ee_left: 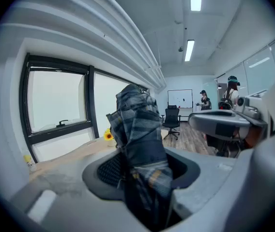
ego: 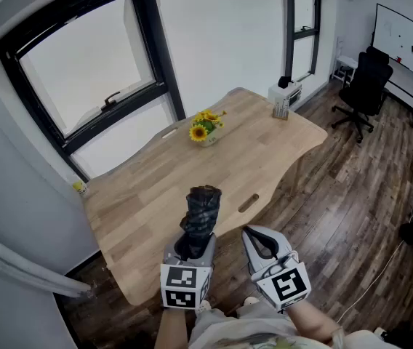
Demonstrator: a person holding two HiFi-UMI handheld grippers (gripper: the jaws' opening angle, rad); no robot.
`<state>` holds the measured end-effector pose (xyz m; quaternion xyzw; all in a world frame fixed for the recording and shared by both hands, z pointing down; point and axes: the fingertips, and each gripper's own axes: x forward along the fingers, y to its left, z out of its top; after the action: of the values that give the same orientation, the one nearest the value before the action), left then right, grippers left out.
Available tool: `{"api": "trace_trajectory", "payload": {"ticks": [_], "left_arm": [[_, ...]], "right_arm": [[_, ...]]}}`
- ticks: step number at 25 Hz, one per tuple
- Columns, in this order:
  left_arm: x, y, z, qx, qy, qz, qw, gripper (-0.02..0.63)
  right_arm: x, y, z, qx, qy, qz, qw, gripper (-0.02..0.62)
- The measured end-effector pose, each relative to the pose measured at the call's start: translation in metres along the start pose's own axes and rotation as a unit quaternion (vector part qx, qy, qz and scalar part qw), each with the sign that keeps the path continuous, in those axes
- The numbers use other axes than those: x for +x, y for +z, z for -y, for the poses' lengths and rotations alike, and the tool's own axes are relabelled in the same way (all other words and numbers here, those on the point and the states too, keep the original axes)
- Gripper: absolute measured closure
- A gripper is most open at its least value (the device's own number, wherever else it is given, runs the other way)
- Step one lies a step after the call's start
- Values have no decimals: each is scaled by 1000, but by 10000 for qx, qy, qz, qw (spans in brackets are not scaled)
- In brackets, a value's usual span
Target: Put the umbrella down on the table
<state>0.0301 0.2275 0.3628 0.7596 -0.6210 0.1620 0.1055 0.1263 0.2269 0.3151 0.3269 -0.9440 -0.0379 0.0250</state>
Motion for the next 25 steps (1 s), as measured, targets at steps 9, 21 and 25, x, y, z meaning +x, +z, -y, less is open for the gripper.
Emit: {"api": "trace_trajectory", "payload": {"ticks": [9,21,25], "left_arm": [[8,-7,19,-86,218,-56,9997,386],[28,-11,16,-236,298,-197,9991,385],[39,-11,5,-329,320,-192,9988,385]], "right_arm": [[-13,-14,8,59,381,-14,9993,595],[-14,-23,24,174,470,-36,9987,595],[-6,-26,32,197,432,-53,9989,595]]}}
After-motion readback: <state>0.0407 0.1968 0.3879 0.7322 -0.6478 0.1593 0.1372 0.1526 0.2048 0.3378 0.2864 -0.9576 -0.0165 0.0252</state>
